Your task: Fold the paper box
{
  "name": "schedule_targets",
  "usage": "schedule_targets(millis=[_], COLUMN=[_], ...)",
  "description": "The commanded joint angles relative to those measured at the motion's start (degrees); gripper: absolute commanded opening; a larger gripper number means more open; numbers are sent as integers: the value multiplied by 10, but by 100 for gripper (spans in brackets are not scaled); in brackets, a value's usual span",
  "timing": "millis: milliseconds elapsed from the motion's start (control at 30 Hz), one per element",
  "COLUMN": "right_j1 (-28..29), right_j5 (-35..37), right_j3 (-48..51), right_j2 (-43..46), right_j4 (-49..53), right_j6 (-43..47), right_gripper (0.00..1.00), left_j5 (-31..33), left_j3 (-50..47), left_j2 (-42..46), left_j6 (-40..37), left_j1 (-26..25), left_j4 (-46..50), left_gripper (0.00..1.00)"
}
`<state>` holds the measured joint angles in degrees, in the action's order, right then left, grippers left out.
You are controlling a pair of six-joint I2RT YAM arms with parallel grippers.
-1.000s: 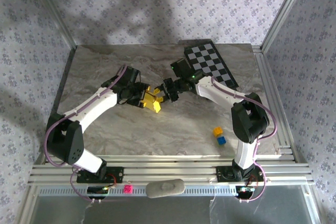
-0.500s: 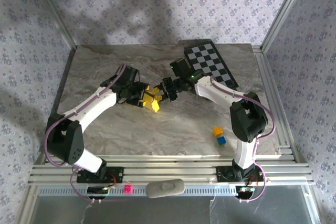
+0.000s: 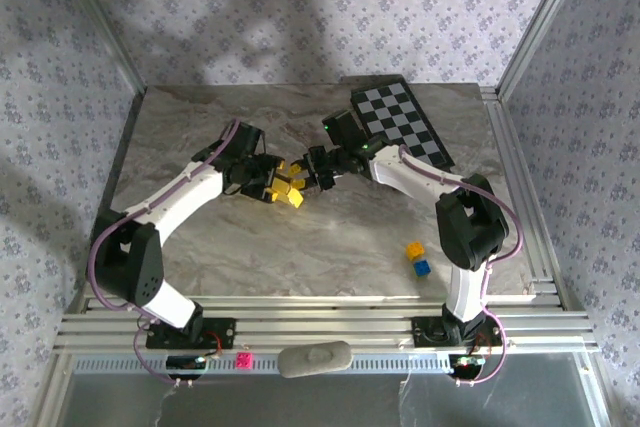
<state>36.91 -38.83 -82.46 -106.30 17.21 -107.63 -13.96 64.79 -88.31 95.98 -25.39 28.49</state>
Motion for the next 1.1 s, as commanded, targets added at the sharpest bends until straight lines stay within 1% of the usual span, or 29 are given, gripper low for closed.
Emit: schedule_targets(millis=[0, 700, 867, 933, 1000, 1067], right_j1=[4, 15, 9, 4, -5, -14], right_j5=[-8, -6, -4, -3, 0, 8], right_j3=[-17, -18, -21, -28, -46, -64], right_j2=[-6, -13, -13, -12, -11, -6], right_j4=[-9, -18, -12, -3, 28, 77], right_j6=[-20, -32, -19, -3, 31, 79], right_gripper=[23, 20, 20, 24, 32, 42], left_j5=[-16, -31, -34, -34, -34, -34], left_j3=[22, 41, 52, 52, 52, 55], left_j2=[-6, -30, -36, -36, -37, -39], left_j6=[4, -9, -13, -13, -12, -12], left_j1=[3, 15, 16, 16, 16, 16], left_j4=[18, 12, 18, 21, 24, 26], left_gripper=[65, 61, 60, 57, 52, 51])
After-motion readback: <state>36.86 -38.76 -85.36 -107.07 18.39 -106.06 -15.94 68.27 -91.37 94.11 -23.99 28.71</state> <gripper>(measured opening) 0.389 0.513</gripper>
